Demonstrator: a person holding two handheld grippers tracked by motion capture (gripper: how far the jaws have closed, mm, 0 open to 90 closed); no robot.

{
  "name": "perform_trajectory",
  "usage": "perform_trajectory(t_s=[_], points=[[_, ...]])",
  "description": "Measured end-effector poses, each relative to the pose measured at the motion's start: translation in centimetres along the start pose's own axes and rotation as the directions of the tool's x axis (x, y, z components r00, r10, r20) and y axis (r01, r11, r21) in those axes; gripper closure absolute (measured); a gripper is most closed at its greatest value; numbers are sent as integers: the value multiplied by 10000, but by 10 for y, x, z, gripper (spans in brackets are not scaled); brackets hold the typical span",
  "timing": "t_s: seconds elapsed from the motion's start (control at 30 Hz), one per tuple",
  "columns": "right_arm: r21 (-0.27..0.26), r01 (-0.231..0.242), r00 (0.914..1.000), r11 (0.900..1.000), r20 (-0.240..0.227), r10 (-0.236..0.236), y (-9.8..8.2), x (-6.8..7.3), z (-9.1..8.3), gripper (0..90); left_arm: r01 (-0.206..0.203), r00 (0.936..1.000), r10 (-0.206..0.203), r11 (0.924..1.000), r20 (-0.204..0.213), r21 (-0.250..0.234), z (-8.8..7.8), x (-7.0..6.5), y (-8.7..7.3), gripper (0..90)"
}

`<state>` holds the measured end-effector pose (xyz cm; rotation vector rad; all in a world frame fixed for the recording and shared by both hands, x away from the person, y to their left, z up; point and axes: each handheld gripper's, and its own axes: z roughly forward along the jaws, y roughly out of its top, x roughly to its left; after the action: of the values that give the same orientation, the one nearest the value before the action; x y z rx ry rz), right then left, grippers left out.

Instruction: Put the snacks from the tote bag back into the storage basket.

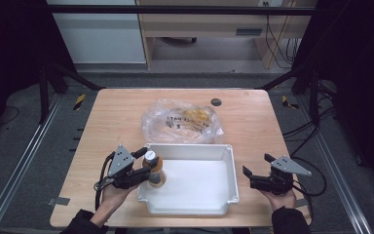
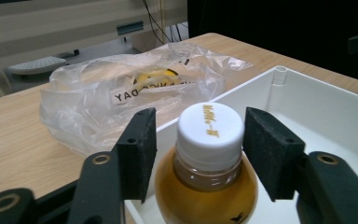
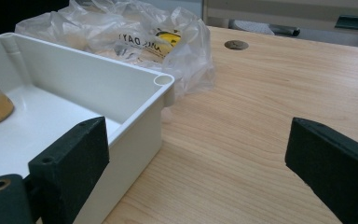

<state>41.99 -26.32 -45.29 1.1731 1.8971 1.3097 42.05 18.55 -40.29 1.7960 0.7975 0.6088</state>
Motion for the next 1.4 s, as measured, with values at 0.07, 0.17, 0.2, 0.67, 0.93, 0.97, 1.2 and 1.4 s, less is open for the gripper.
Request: perform_trajectory(t_s=[0.07,0.17,0.2,0.67,0.93,0.97,1.2,1.4], points=[[-13,15,10000,10000,-5,-15,0,0,0,66,-41,10000,40,10000,-65,-66,-3,1,2,411],[-24,26,10000,10000,1,-26,0,0,0,66,-35,9999,34,10000,-111,-90,-8,2,4,368],[-25,23,10000,10000,5,-23,0,0,0,66,-28,9999,27,10000,-140,-67,-10,2,5,349],[-21,-40,10000,10000,54,40,0,0,-1,65,566,9947,-573,9983,-854,-99,-34,26,-3,277],[-47,-27,9999,10000,115,27,0,-1,-1,63,652,9874,-622,9977,-1453,161,-37,46,-19,250],[-48,-31,9999,10000,109,32,0,-1,-1,63,682,9860,-643,9975,-1540,198,-37,48,-21,249],[-29,-12,9999,10000,165,12,0,-1,-2,60,1070,9776,-941,9925,-1880,597,-36,62,-40,243],[-17,24,9998,10000,191,-24,0,-1,-2,59,1422,9710,-1209,9856,-2064,919,-33,72,-49,240]])
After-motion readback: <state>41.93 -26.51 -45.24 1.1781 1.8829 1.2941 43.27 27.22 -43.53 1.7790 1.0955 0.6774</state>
